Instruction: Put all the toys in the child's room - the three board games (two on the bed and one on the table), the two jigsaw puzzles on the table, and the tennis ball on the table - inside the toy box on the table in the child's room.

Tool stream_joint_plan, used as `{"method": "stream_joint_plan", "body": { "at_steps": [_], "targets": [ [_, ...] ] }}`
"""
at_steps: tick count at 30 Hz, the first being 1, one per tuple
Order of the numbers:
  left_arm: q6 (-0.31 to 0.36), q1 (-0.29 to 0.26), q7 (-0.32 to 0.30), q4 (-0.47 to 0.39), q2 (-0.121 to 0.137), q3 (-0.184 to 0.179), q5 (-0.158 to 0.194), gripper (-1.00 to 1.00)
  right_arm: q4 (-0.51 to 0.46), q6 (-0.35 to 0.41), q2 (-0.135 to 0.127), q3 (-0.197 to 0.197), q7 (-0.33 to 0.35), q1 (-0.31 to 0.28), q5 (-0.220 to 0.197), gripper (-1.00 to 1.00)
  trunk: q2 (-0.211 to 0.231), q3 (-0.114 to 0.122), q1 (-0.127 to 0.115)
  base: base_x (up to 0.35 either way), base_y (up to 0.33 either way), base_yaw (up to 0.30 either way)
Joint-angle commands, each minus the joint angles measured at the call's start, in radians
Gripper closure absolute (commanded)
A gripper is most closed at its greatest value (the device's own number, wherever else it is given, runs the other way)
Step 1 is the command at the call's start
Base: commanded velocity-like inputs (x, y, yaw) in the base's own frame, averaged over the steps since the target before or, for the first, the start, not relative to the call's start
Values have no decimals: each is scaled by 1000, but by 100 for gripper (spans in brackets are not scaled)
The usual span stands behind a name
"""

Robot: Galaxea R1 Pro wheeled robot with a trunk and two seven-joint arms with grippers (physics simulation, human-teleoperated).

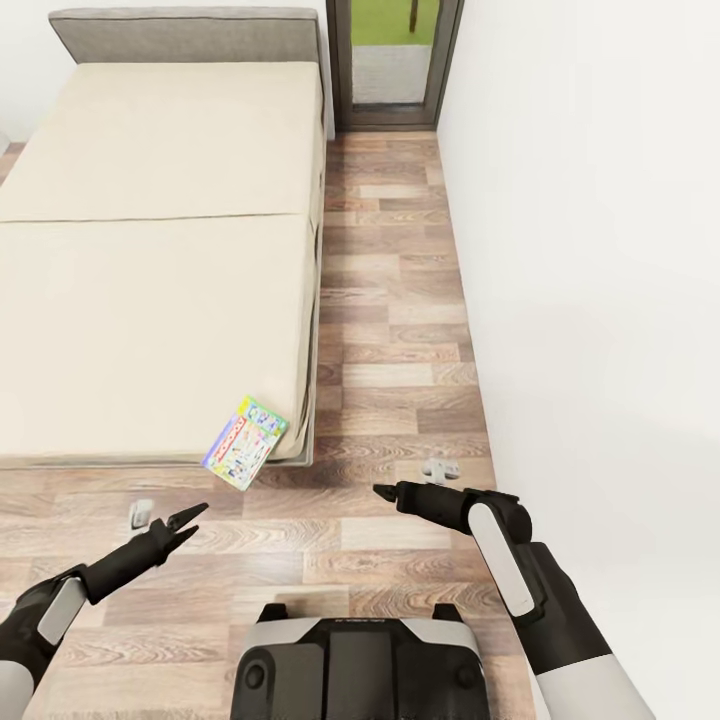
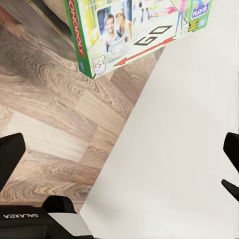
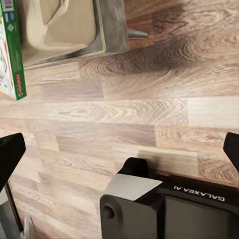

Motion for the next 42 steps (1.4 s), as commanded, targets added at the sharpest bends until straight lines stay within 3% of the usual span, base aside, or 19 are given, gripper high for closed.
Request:
{"method": "stream_joint_plan", "body": {
  "at_steps": [1,5,15,42],
  "targets": [
    [8,0,-2,0,0,0,13,-100,-1,4,0,-1,4,0,4,-100,-1,-2,0,0,0,0],
    [9,0,-13,-4,4,0,40,-100,-1,4,0,-1,4,0,7,-100,-1,-9,0,0,0,0],
    [11,0,-127,-7,34,0,49,-100,-1,4,0,0,4,0,8,-100,-1,-25,0,0,0,0],
    [8,0,-145,-8,38,-1,47,-100,-1,6,0,-1,1,0,-4,-100,-1,-69,0,0,0,0]
  ]
}}
